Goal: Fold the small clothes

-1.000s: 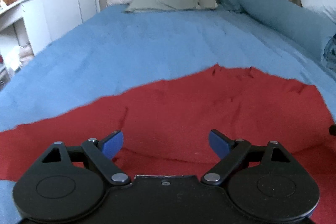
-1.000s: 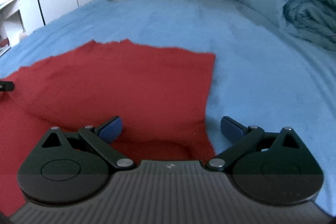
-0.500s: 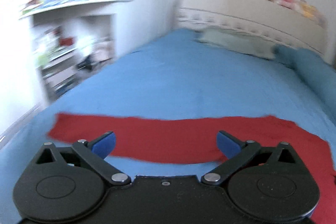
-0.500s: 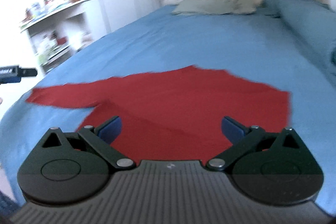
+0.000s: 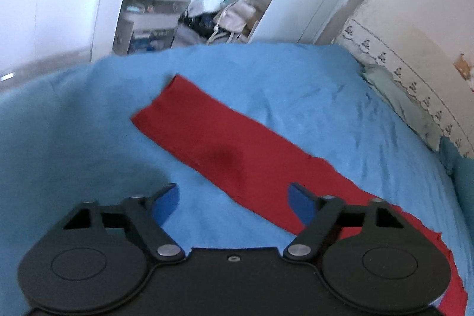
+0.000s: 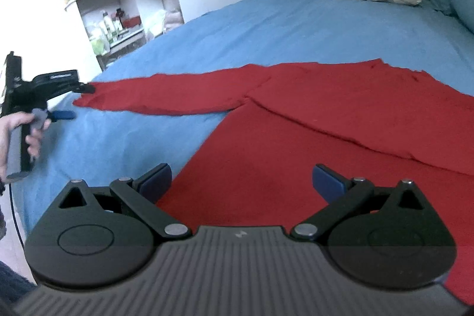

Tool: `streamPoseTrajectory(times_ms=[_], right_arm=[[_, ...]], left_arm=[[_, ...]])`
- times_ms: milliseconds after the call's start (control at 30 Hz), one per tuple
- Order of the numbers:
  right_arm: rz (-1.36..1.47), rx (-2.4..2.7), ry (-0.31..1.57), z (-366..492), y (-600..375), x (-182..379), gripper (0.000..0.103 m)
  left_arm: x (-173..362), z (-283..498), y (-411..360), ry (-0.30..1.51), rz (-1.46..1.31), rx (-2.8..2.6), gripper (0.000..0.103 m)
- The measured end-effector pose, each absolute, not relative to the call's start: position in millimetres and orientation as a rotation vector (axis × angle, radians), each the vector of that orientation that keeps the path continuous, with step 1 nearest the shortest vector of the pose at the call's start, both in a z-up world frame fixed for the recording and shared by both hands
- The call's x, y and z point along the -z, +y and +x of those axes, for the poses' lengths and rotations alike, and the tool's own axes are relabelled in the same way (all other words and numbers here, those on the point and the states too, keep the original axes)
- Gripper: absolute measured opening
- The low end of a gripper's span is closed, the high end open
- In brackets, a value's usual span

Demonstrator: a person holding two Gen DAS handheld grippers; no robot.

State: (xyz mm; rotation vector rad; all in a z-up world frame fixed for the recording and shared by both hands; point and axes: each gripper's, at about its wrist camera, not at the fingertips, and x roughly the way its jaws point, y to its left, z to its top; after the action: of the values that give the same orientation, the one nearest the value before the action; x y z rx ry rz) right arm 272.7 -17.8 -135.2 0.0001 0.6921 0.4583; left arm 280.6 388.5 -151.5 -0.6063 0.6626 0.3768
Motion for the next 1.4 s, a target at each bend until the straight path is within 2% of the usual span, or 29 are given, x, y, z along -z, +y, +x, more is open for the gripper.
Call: streamPoseTrajectory(times_ms=[67, 233, 300, 333, 367, 567, 767, 967, 1133, 1267, 1400], right_arm=[[-0.018, -0.457, 0.694, 271.3, -10.5, 144.1, 0.103], [-0.039, -0.445, 0.710, 285.1, 0.8, 162.1, 0.103], [-0.045, -0.424, 0.714, 290.8, 2.1, 168.5, 0.103], [-0.043, -0.414, 0.717, 293.8, 3.5, 171.7, 0.103], [-0.038, -0.405, 0.720, 296.3, 3.3, 174.1, 0.103], [-0.078, -0.378, 0.723, 293.1, 1.5, 178.9, 0.103], [-0.061, -0.332, 0.699, 289.3, -16.7, 163.9, 0.103], [-0.053, -0.281, 0.640, 280.2, -47.5, 141.5, 0.103], [-0.038, -0.244, 0.606, 272.8, -86.0, 124.2, 0.103], [-0.018, -0.210, 0.614, 264.4, -123.5, 121.4, 0.103], [-0.033, -0.155, 0.653, 253.5, -158.8, 130.4, 0.103]], left_arm=[[160.5, 286.0, 397.3, 0.644, -0.625, -0.379, 0.067], [160.7, 302.2, 402.9, 0.627, -0.578, -0.397, 0.060], [161.1, 307.3, 403.7, 0.636, -0.546, -0.420, 0.037], [162.0, 307.7, 404.7, 0.642, -0.542, -0.425, 0.015], [162.5, 307.1, 405.7, 0.644, -0.555, -0.420, 0.005], [152.1, 305.1, 403.0, 0.638, -0.560, -0.412, 0.005], [105.9, 307.9, 363.5, 0.593, -0.486, -0.342, 0.005], [42.2, 322.4, 256.9, 0.528, -0.329, -0.130, 0.005], [7.4, 339.9, 133.2, 0.486, -0.236, 0.112, 0.005], [19.2, 355.7, 34.5, 0.527, -0.171, 0.299, 0.005], [79.6, 368.1, -51.1, 0.681, -0.085, 0.421, 0.005]])
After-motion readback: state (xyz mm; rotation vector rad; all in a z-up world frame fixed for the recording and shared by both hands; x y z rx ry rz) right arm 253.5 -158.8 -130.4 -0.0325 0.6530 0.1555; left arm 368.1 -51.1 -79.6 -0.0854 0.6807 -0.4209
